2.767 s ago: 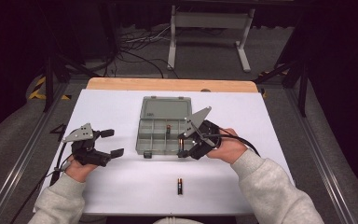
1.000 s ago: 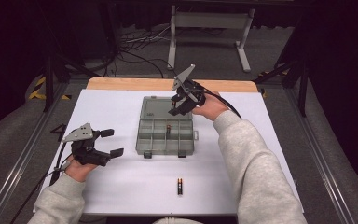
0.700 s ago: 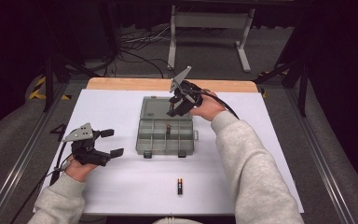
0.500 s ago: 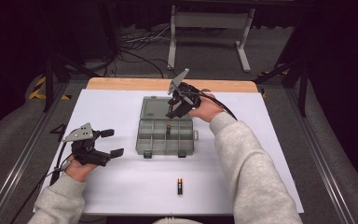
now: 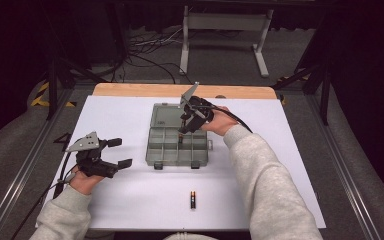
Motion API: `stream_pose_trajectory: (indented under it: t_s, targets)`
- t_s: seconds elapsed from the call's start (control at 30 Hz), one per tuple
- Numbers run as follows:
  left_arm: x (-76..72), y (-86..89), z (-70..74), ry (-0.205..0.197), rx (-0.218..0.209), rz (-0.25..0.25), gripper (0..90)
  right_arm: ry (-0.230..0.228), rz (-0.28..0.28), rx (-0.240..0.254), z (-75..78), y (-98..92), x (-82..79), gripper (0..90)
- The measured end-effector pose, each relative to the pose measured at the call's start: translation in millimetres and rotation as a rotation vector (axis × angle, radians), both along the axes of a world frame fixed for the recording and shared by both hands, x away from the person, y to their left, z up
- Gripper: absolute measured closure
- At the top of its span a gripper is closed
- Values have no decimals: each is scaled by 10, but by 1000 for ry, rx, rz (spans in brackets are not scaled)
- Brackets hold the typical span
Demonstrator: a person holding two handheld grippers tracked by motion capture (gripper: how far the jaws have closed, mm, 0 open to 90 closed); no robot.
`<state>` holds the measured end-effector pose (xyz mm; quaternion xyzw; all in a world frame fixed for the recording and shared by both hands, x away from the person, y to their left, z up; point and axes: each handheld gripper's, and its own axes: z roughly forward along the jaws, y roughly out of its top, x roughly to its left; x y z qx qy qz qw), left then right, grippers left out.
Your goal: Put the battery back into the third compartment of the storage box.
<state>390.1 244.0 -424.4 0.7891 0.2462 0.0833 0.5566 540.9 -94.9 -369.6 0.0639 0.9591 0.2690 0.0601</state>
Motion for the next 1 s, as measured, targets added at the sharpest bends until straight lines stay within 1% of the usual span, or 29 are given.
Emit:
stream_pose_trajectory:
  t_s: [0.37,0.47,0.53,0.6,0.63,0.73,0.83,1.0]
  targets:
    - [4,1,0,-5,3,-1,82,18,23,-30,-115,14,-16,416]
    - [0,2,2,-1,-4,1,82,21,20,-37,-142,25,-23,416]
    - [-1,2,1,-1,-4,1,82,24,30,-43,-162,31,-23,416]
    - [-2,0,0,4,0,0,82,31,21,-52,-173,33,-35,416]
    - [-1,-3,-1,3,1,-1,82,32,20,-50,-187,37,-39,416]
    - [1,-7,-3,2,-3,-2,82,38,24,-67,-219,38,-52,416]
    - [2,-8,-3,2,-3,-2,82,46,25,-64,-240,28,-51,416]
    - [7,-12,-7,0,4,-4,82,46,23,-68,-240,23,-57,416]
